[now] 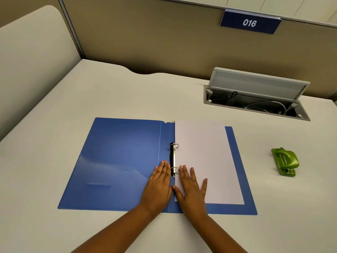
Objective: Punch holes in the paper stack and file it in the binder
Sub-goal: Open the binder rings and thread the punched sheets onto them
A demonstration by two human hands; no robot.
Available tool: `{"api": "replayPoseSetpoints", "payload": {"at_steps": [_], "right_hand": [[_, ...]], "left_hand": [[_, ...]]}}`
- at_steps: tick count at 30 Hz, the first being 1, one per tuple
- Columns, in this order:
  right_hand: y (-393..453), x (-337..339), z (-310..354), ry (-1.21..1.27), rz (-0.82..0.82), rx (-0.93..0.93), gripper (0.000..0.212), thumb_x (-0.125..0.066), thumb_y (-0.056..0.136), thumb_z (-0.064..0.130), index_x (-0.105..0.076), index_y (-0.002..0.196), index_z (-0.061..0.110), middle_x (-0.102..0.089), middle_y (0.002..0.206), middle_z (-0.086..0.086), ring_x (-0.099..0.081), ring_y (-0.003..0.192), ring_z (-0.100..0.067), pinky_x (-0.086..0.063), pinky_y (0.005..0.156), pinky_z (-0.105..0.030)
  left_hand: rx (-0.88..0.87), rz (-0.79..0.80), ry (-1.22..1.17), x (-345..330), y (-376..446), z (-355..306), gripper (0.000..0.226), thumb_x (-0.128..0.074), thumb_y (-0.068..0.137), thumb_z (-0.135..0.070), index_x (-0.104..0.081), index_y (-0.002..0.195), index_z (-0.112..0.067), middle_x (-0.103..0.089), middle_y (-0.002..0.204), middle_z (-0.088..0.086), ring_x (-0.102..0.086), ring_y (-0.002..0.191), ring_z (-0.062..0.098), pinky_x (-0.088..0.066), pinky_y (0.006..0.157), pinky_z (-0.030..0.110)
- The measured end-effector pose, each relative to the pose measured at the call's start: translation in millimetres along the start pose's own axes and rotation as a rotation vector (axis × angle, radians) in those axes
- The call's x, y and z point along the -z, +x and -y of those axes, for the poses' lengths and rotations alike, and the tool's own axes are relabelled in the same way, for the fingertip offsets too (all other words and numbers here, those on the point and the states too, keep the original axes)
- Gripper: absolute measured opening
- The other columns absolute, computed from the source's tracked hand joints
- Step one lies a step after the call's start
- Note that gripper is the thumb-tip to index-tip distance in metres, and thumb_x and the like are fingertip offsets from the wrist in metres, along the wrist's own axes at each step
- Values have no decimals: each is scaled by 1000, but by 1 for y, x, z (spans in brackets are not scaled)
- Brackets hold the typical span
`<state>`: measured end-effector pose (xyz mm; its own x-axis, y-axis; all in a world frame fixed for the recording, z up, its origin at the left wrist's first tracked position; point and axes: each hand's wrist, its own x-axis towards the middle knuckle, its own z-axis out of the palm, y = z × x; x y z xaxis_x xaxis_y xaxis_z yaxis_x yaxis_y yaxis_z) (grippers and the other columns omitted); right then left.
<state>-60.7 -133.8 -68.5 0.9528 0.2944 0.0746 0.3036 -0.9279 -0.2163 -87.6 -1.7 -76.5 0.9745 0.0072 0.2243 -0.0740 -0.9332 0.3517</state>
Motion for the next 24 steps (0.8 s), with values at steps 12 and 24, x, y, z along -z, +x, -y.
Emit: {"api": "replayPoseSetpoints", "payload": {"at_steps": [12, 24], "right_hand": [[-1, 5, -2, -2, 21, 28, 65, -10, 93, 58, -2, 147, 23, -34, 150, 4, 12, 144, -12, -5, 106, -44], [-58, 51, -44, 56, 257, -478, 95, 22, 57, 81, 13, 140, 36, 14, 155, -13, 11, 143, -35, 6, 113, -47]], "left_hand": [[39, 38, -47, 11, 5, -7, 48, -22, 95, -33, -38, 131, -7, -60, 127, 7, -58, 117, 23, -10, 113, 20], [-22, 44, -100, 22, 4, -10, 45, -12, 99, -31, -39, 133, -20, -60, 128, 1, -53, 118, 14, -38, 100, 37]]}}
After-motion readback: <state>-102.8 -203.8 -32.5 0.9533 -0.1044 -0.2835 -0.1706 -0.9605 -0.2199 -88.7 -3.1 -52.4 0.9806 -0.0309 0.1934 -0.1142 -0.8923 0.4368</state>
